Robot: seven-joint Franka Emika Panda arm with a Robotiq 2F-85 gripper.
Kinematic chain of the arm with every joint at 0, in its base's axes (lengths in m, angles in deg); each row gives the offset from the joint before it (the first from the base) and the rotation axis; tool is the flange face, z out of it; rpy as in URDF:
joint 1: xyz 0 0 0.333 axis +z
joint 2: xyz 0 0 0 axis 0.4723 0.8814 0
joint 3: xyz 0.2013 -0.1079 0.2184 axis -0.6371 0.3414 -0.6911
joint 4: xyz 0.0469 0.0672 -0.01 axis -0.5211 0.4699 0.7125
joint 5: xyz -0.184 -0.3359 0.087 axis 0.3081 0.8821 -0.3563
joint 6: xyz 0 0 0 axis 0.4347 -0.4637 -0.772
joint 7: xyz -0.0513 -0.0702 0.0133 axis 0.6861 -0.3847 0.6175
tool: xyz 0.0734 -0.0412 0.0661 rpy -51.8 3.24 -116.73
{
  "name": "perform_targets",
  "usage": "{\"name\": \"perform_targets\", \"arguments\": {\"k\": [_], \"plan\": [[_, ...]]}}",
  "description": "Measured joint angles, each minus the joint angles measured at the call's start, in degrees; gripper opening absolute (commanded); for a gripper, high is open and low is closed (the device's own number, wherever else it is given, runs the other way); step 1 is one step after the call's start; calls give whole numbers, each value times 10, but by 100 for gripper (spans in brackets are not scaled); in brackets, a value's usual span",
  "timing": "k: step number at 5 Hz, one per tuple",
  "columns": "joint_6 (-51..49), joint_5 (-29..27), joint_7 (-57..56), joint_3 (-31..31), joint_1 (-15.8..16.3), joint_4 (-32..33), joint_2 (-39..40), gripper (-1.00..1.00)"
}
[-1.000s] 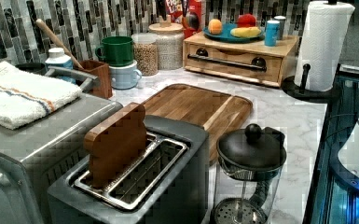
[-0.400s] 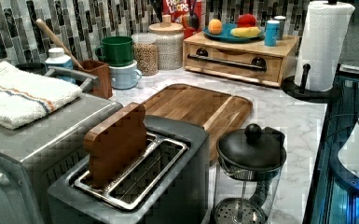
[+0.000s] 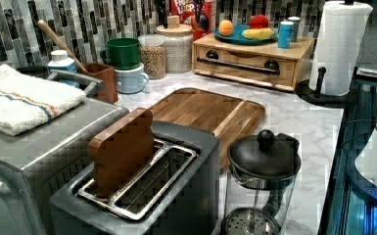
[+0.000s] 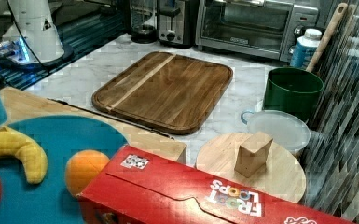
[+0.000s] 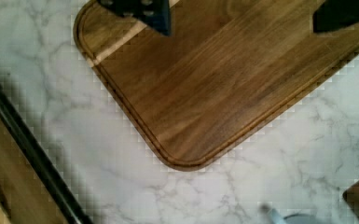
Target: Open the drawer.
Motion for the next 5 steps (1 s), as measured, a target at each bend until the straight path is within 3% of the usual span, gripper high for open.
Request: {"name": "perform_targets", "arguments": {"k": [3,5], "plan": [[19,46,-241,13,-27,69,0,100],[81,81,-335,27,-65,120,-2,100]]}}
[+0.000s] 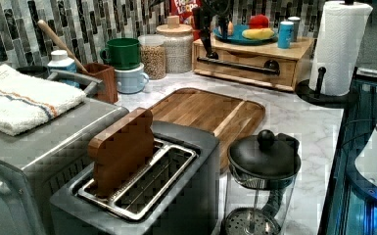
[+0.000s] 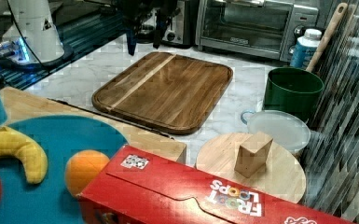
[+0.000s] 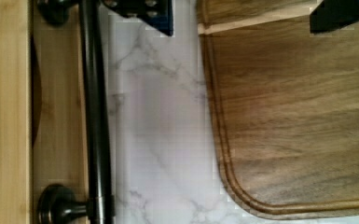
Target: Open the drawer.
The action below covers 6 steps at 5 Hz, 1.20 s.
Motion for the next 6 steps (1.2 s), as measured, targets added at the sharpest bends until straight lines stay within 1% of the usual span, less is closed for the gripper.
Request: {"name": "perform_targets", "arguments": {"k": [2,3,4,6], "plan": [[96,6,-59,20,-28,34,-17,100],[143,32,-60,21,-44,40,-23,100],[184,39,-68,30,-49,43,-23,100],[205,42,-101,40,-50,41,-14,100]]}}
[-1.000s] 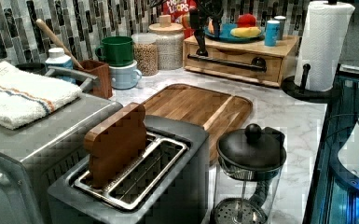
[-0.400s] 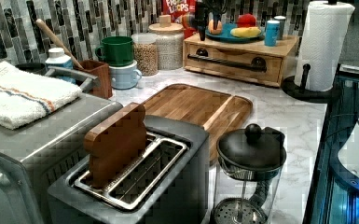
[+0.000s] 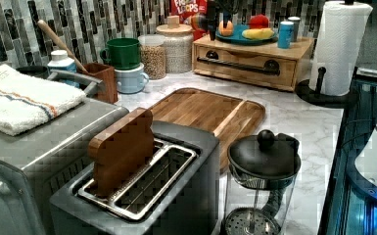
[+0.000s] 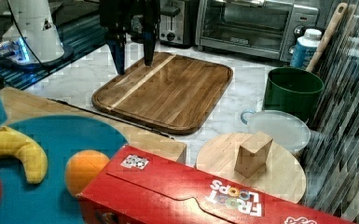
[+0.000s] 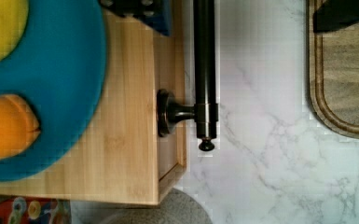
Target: Open the drawer.
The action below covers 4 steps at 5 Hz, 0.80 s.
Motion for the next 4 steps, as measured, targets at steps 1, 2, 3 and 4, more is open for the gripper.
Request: {"name": "perform_targets", "arguments": {"k": [1,2,3,4], "plan": [[14,0,0,2,0,0,22,100],[49,0,0,8,-1,1,49,100],[57,3,0,9,-2,8,63,100],[57,10,0,10,-3,15,71,100]]}}
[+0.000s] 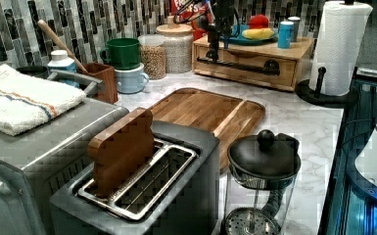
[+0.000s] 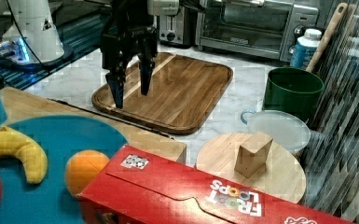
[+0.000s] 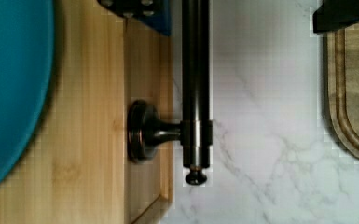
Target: Open the drawer.
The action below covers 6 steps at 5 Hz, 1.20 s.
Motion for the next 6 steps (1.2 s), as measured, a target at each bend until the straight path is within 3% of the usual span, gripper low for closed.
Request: {"name": "perform_targets", "arguments": {"k": [2,6], "plan": [[68,8,13,0,-5,0,51,100],[47,14,14,15,-8,-1,71,100]]}}
